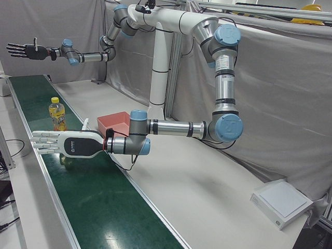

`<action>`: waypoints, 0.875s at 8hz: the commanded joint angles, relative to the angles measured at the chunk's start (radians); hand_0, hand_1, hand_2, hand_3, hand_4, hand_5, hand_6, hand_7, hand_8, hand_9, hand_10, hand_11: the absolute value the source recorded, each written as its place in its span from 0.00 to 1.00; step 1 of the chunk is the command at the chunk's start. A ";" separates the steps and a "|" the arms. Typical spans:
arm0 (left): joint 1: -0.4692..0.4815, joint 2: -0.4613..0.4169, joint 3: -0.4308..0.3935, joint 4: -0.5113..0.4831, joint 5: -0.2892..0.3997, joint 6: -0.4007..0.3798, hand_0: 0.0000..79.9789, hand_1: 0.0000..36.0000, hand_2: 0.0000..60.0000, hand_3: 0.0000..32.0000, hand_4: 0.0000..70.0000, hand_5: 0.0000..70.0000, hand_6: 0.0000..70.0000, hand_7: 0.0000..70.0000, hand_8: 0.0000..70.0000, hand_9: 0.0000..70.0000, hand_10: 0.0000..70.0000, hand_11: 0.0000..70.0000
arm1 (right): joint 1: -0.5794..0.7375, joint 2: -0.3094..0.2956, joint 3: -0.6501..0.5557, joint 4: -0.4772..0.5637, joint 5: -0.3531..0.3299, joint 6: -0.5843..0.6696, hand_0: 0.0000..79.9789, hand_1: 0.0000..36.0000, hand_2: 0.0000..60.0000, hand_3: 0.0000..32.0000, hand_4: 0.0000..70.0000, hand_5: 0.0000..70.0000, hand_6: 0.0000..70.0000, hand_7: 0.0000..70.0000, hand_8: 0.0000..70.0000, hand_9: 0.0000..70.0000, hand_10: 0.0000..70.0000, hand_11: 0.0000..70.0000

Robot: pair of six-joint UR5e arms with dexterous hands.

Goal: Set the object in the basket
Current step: 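Move the left hand toward the orange juice bottle on the belt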

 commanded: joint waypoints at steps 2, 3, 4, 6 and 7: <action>0.049 -0.052 0.005 0.041 -0.001 0.003 0.76 0.31 0.00 0.01 0.00 0.05 0.00 0.00 0.00 0.00 0.00 0.00 | 0.000 0.000 0.000 0.000 0.000 0.001 0.00 0.00 0.00 0.00 0.00 0.00 0.00 0.00 0.00 0.00 0.00 0.00; 0.049 -0.057 0.006 0.042 -0.001 0.003 0.76 0.31 0.00 0.01 0.00 0.04 0.00 0.00 0.00 0.00 0.00 0.00 | 0.000 0.000 0.000 0.000 0.000 0.001 0.00 0.00 0.00 0.00 0.00 0.00 0.00 0.00 0.00 0.00 0.00 0.00; 0.049 -0.068 0.006 0.053 -0.001 0.003 0.76 0.31 0.00 0.00 0.00 0.06 0.00 0.00 0.00 0.00 0.00 0.00 | 0.000 0.000 0.000 0.000 0.000 0.001 0.00 0.00 0.00 0.00 0.00 0.00 0.00 0.00 0.00 0.00 0.00 0.00; 0.046 -0.077 0.002 0.041 -0.005 -0.006 0.77 0.31 0.00 0.00 0.00 0.07 0.00 0.00 0.00 0.00 0.00 0.00 | 0.000 0.000 0.000 0.000 0.000 -0.001 0.00 0.00 0.00 0.00 0.00 0.00 0.00 0.00 0.00 0.00 0.00 0.00; 0.045 -0.077 -0.001 0.036 -0.025 -0.007 0.78 0.31 0.00 0.00 0.00 0.14 0.00 0.00 0.00 0.00 0.00 0.00 | 0.000 0.000 0.000 0.000 0.000 0.001 0.00 0.00 0.00 0.00 0.00 0.00 0.00 0.00 0.00 0.00 0.00 0.00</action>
